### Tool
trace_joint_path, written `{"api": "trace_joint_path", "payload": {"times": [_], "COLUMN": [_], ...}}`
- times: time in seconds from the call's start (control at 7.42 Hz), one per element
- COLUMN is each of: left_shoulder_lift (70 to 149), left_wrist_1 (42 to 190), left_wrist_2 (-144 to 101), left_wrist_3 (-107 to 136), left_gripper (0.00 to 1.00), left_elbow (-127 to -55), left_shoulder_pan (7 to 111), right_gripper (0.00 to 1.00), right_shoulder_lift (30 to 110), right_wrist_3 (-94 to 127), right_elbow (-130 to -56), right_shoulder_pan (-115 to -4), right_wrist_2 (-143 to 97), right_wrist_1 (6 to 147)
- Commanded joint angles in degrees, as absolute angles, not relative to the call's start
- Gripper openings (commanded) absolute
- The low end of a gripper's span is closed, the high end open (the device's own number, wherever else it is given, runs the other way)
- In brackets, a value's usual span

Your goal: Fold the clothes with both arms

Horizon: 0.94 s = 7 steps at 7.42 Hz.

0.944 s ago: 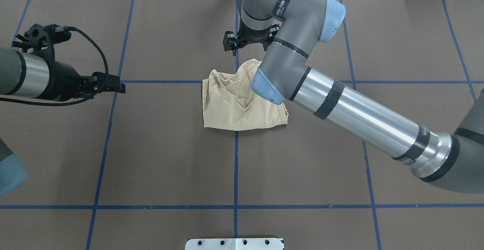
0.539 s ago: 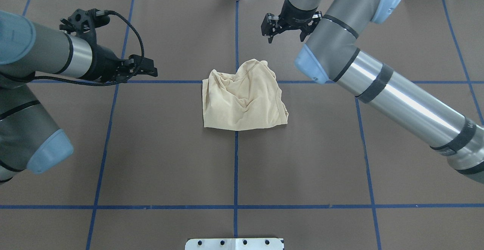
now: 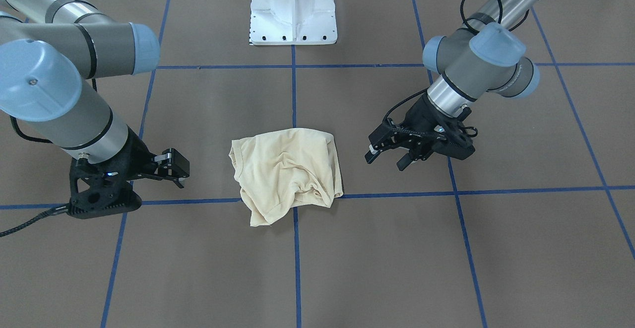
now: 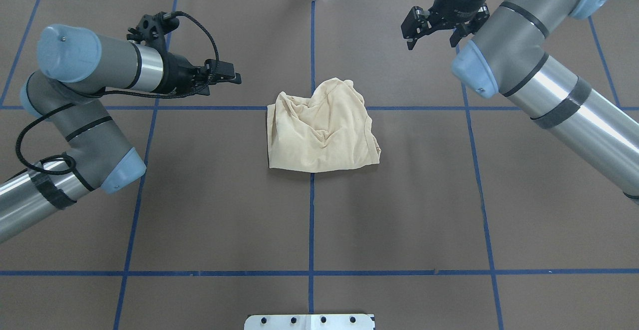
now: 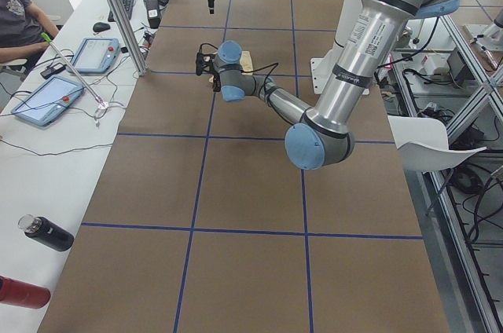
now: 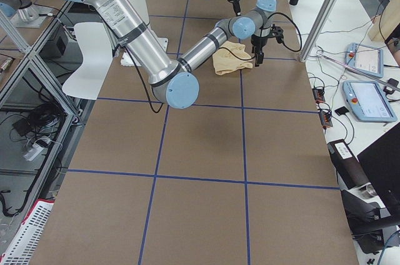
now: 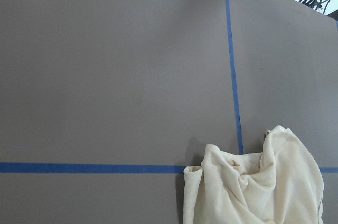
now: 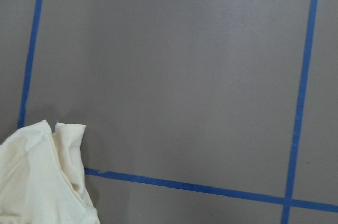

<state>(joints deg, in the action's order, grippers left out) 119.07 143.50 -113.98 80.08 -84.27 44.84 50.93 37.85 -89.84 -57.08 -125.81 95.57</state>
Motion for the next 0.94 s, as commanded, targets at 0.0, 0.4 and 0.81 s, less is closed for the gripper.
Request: {"api": "trace_joint_path", "payload": {"times": [0.0,0.4,0.81], "left_shoulder_lift": [123.6,126.1,126.8], "left_wrist_1": [144.9,150.0,150.8], "left_wrist_2": [-113.6,-113.4,-113.4], "left_wrist_3": [80.8,80.8,80.9], "left_gripper": [0.86,0.66,0.6], "left_elbow": [-77.6,-70.8,-70.0], "left_shoulder_pan": [42.8,38.9,36.8], "right_gripper": [0.99,0.99,0.99], "right_shoulder_lift": [55.1,55.3,55.3], "right_wrist_3": [31.3,30.1,30.1], "right_elbow": [-92.4,-92.1,-91.8], "right_shoulder_pan": [-59.2,-59.7,-59.4], "right_wrist_2": [-125.9,-125.9,-125.7], "right_wrist_1": [97.5,97.5,97.4]}}
